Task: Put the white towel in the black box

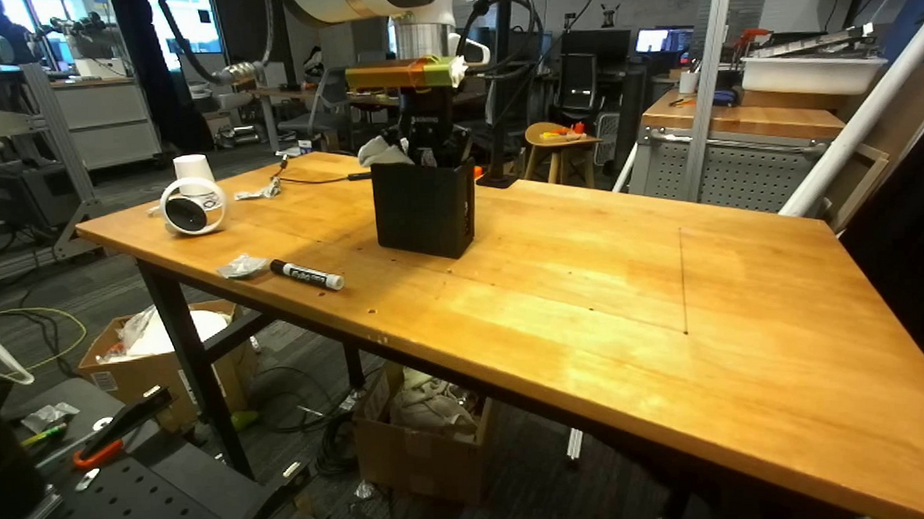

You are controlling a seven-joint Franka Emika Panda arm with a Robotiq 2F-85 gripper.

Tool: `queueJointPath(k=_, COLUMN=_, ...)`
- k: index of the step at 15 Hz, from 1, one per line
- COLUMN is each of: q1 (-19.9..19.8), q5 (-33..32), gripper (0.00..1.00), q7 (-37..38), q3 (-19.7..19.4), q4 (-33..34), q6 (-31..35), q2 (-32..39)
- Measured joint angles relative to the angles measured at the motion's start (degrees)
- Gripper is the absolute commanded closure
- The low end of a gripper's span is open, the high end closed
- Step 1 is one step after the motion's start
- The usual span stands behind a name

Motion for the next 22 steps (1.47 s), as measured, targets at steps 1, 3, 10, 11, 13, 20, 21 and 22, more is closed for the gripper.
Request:
queueJointPath(k=1, q1=0.02, q5=0.17, gripper=0.15, q7=0.24, q3=0.01, q4=-0.73, q6=0.00, q2=-1.46)
queueJointPath(k=3, q1=0.07, q5=0.57, gripper=0.01, q7=0.69, q3=0.02, q4=-2.27, q6=-0.07, q2=-4.72)
queueJointPath(k=10, q1=0.55, q5=0.98, gripper=0.06, q7=2.87, q3=0.04, q4=-7.18, q6=-0.07, q2=-14.57)
queueJointPath(k=11, q1=0.70, q5=1.06, gripper=0.02, q7=3.06, q3=0.05, q4=-7.76, q6=-0.07, q2=-15.52)
queueJointPath(k=13, q1=1.12, q5=1.14, gripper=0.01, q7=3.44, q3=0.22, q4=-8.85, q6=-0.06, q2=-17.16)
queueJointPath(k=20, q1=3.84, q5=1.25, gripper=0.00, q7=5.83, q3=1.95, q4=-11.49, q6=-0.05, q2=-19.83)
queueJointPath(k=21, q1=4.25, q5=1.25, gripper=0.00, q7=6.26, q3=2.38, q4=-11.52, q6=0.08, q2=-19.85)
queueJointPath(k=22, q1=4.62, q5=1.25, gripper=0.00, q7=6.64, q3=2.79, q4=-11.53, q6=0.19, q2=-19.85)
